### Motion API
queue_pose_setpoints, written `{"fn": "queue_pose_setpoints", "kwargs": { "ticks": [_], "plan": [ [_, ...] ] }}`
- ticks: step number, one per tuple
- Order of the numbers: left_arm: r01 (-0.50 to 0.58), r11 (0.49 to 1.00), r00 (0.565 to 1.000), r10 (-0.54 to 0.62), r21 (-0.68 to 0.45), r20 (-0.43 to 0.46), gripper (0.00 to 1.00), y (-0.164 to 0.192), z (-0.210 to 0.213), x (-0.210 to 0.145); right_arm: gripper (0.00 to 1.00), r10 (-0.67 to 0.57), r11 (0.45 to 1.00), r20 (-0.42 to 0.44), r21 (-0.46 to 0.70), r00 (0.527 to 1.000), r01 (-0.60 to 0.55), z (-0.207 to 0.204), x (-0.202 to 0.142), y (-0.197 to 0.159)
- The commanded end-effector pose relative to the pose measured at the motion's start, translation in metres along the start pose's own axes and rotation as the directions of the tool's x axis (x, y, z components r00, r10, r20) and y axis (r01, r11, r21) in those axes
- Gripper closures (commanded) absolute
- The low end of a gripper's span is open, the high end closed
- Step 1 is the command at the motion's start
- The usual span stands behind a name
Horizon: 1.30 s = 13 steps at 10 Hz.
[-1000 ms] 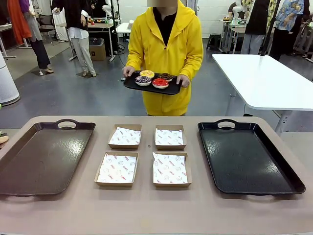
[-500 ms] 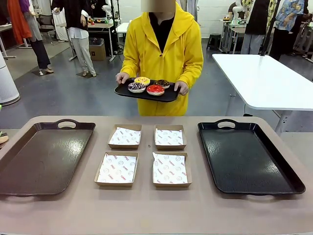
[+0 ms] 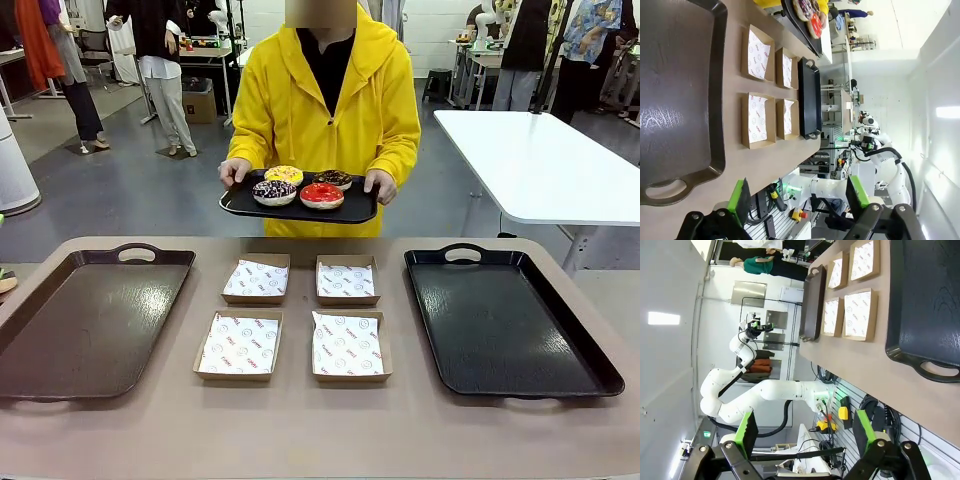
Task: Individually package the donuts and arrange them on the tray.
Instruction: Pick up one Paper togo box.
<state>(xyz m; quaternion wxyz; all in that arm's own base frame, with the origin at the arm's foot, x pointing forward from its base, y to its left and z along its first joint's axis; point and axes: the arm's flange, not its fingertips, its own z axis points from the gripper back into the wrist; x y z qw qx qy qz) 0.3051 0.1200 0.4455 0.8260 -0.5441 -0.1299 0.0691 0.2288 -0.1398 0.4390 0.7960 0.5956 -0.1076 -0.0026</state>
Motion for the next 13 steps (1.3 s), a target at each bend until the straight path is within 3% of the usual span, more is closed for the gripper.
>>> {"fn": "queue_pose_setpoints", "kwargs": {
  "ticks": [1, 13],
  "plan": [
    [-0.015, 1.0, 1.0, 0.015, -0.018, 0.008, 0.0, -0.0013, 0.0002, -0.0005, 0.0, 0.013, 1.0, 0.0, 0.013, 1.0, -0.013, 0.0014, -0.0002, -0.0009],
    [-0.015, 1.0, 1.0, 0.015, -0.018, 0.008, 0.0, -0.0013, 0.0002, -0.0005, 0.0, 0.013, 1.0, 0.0, 0.013, 1.0, -0.013, 0.0014, -0.0002, -0.0009]
  ]
}}
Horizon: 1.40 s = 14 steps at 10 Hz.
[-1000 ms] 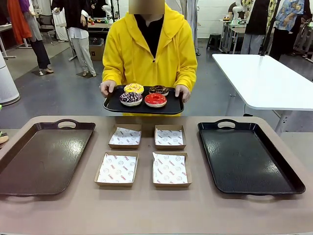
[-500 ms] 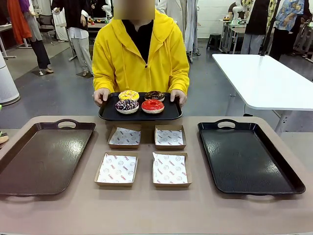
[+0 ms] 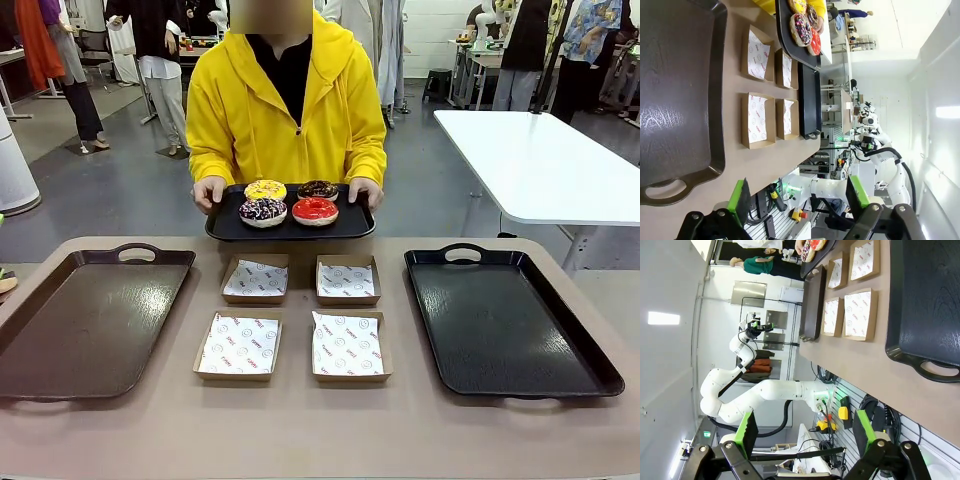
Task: Individually package the donuts and arrange them on the tray.
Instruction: Pick up one Paper togo box.
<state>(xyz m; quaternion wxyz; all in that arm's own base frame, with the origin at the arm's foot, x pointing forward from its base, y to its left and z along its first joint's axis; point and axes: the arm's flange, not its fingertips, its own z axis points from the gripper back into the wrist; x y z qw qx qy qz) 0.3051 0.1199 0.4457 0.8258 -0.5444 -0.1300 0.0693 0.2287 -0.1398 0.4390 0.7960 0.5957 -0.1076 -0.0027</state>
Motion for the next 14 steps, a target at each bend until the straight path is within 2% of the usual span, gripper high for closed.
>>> {"fn": "queue_pose_setpoints", "kwargs": {
  "ticks": [1, 3, 5, 8, 9, 11, 14],
  "plan": [
    [-0.015, 1.0, 1.0, 0.015, -0.018, 0.007, 0.0, -0.001, 0.0, 0.0, 0.0, 0.013, 1.0, 0.0, 0.013, 1.0, -0.013, 0.001, 0.0, -0.001],
    [-0.015, 1.0, 1.0, 0.015, -0.018, 0.007, 0.0, -0.001, 0.0, 0.0, 0.0, 0.0, 1.0, 0.0, 0.0, 1.0, 0.0, 0.0, 0.0, 0.0],
    [-0.015, 1.0, 1.0, 0.015, -0.018, 0.007, 0.0, -0.001, 0.0, 0.0, 0.0, -0.041, 0.995, 0.004, -0.092, 0.999, 0.041, -0.023, 0.045, 0.035],
    [-0.015, 1.0, 1.0, 0.015, -0.018, 0.007, 0.0, -0.001, 0.0, 0.0, 0.0, -0.118, 0.962, -0.021, -0.251, 0.993, 0.109, -0.08, 0.122, 0.089],
    [-0.015, 1.0, 1.0, 0.015, -0.018, 0.007, 0.0, -0.001, 0.0, 0.0, 0.0, -0.144, 0.934, -0.033, -0.335, 0.989, 0.125, -0.106, 0.141, 0.096],
    [-0.015, 1.0, 1.0, 0.015, -0.018, 0.007, 0.0, -0.001, 0.0, 0.0, 0.0, -0.152, 0.83, -0.036, -0.547, 0.988, 0.108, -0.171, 0.175, 0.099],
    [-0.015, 1.0, 1.0, 0.015, -0.018, 0.007, 0.0, -0.001, 0.0, 0.0, 0.0, -0.123, 0.704, -0.031, -0.707, 0.992, 0.066, -0.239, 0.198, 0.095]
  ]
}}
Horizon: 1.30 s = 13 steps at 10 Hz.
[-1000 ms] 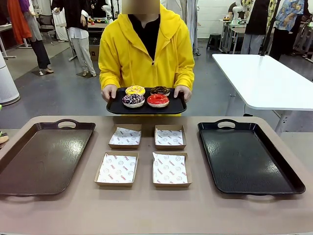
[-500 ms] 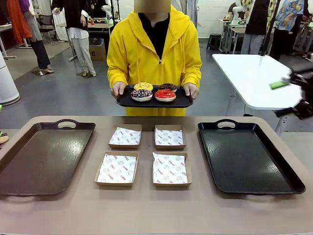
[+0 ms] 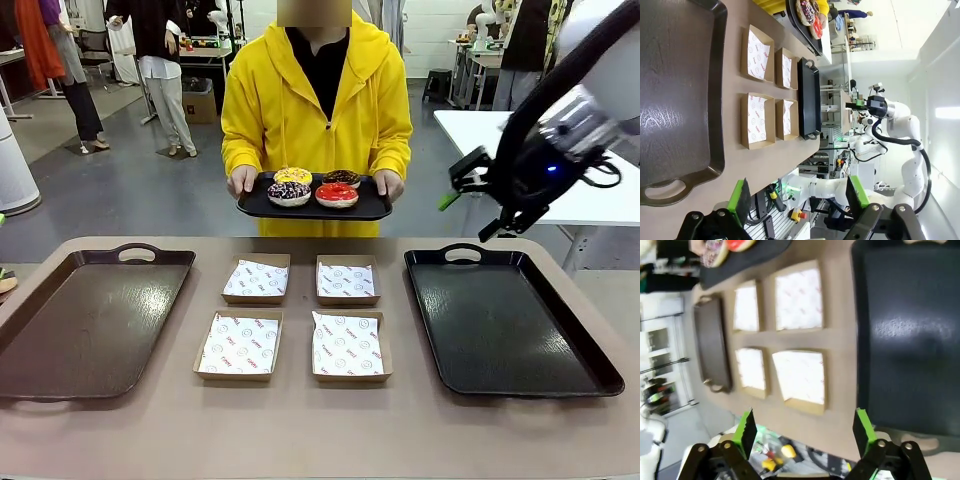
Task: Individually package the donuts and arrange them on the tray.
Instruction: Pick up one Paper togo box.
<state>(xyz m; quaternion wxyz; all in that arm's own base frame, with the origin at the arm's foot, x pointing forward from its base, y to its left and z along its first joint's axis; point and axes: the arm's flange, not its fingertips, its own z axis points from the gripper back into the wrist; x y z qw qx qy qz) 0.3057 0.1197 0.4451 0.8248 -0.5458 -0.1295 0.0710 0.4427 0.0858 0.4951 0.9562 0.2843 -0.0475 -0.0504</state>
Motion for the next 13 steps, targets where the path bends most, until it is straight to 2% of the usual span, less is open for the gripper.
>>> {"fn": "queue_pose_setpoints", "kwargs": {
  "ticks": [1, 4, 5, 6, 7, 13],
  "plan": [
    [-0.011, 1.0, 1.0, 0.011, -0.015, 0.006, 0.0, -0.002, 0.001, -0.001, 0.0, -0.014, 0.993, 0.002, -0.119, 1.0, 0.014, -0.012, 0.012, 0.016],
    [-0.011, 1.0, 1.0, 0.011, -0.015, 0.006, 0.0, -0.002, 0.001, -0.001, 0.0, 0.045, 0.971, 0.001, -0.237, 0.999, -0.043, -0.043, 0.003, 0.037],
    [-0.011, 1.0, 1.0, 0.011, -0.015, 0.006, 0.0, -0.002, 0.001, -0.001, 0.0, 0.072, 0.968, -0.01, -0.242, 0.997, -0.072, -0.049, -0.003, 0.041],
    [-0.011, 1.0, 1.0, 0.011, -0.015, 0.006, 0.0, -0.002, 0.001, -0.001, 0.0, 0.095, 0.979, -0.019, -0.18, 0.995, -0.097, -0.046, -0.008, 0.042],
    [-0.011, 1.0, 1.0, 0.011, -0.015, 0.006, 0.0, -0.002, 0.001, -0.001, 0.0, 0.068, 0.974, -0.021, -0.216, 0.997, -0.071, -0.043, -0.001, 0.037],
    [-0.011, 1.0, 1.0, 0.011, -0.015, 0.006, 0.0, -0.002, 0.001, -0.001, 0.0, 0.068, 0.974, -0.021, -0.216, 0.997, -0.071, -0.043, -0.001, 0.037]
  ]
}}
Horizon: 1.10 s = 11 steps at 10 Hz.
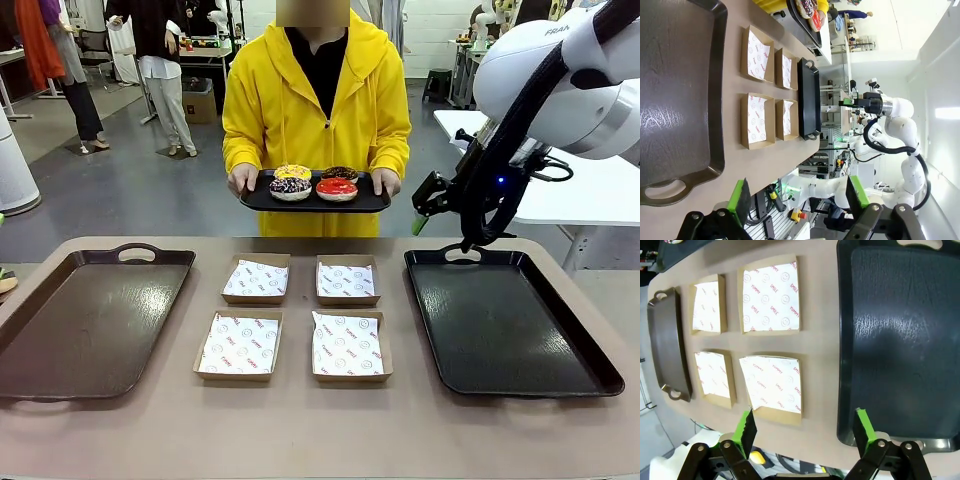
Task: Individually package the donuts and arrange them on the tray.
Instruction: Pick up one Paper togo box.
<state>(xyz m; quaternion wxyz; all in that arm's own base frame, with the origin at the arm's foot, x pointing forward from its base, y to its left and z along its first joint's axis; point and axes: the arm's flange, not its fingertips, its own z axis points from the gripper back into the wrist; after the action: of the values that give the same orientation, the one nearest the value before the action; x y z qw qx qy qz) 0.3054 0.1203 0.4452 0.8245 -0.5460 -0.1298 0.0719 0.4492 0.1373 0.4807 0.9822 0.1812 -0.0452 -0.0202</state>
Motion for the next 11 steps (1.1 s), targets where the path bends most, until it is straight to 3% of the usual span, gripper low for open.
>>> {"fn": "queue_pose_setpoints", "kwargs": {
  "ticks": [1, 2, 3, 7, 11],
  "plan": [
    [-0.01, 1.0, 1.0, 0.01, -0.014, 0.005, 0.0, -0.002, 0.0, -0.001, 0.0, 0.001, 1.0, 0.0, -0.009, 1.0, -0.001, -0.002, 0.0, 0.001],
    [-0.01, 1.0, 1.0, 0.01, -0.014, 0.005, 0.0, -0.002, 0.0, -0.001, 0.0, 0.0, 1.0, 0.0, 0.0, 1.0, 0.0, 0.0, 0.0, 0.0],
    [-0.01, 1.0, 1.0, 0.01, -0.014, 0.005, 0.0, -0.002, 0.0, -0.001, 0.0, 0.009, 1.0, -0.049, -0.028, 0.999, -0.011, -0.014, 0.017, 0.015],
    [-0.01, 1.0, 1.0, 0.01, -0.014, 0.005, 0.0, -0.002, 0.0, -0.001, 0.0, 0.071, 0.981, -0.111, -0.173, 0.991, -0.09, -0.07, 0.088, 0.065],
    [-0.01, 1.0, 1.0, 0.01, -0.014, 0.005, 0.0, -0.002, 0.0, -0.001, 0.0, 0.12, 0.949, -0.115, -0.277, 0.986, -0.148, -0.137, 0.129, 0.09]
  ]
}}
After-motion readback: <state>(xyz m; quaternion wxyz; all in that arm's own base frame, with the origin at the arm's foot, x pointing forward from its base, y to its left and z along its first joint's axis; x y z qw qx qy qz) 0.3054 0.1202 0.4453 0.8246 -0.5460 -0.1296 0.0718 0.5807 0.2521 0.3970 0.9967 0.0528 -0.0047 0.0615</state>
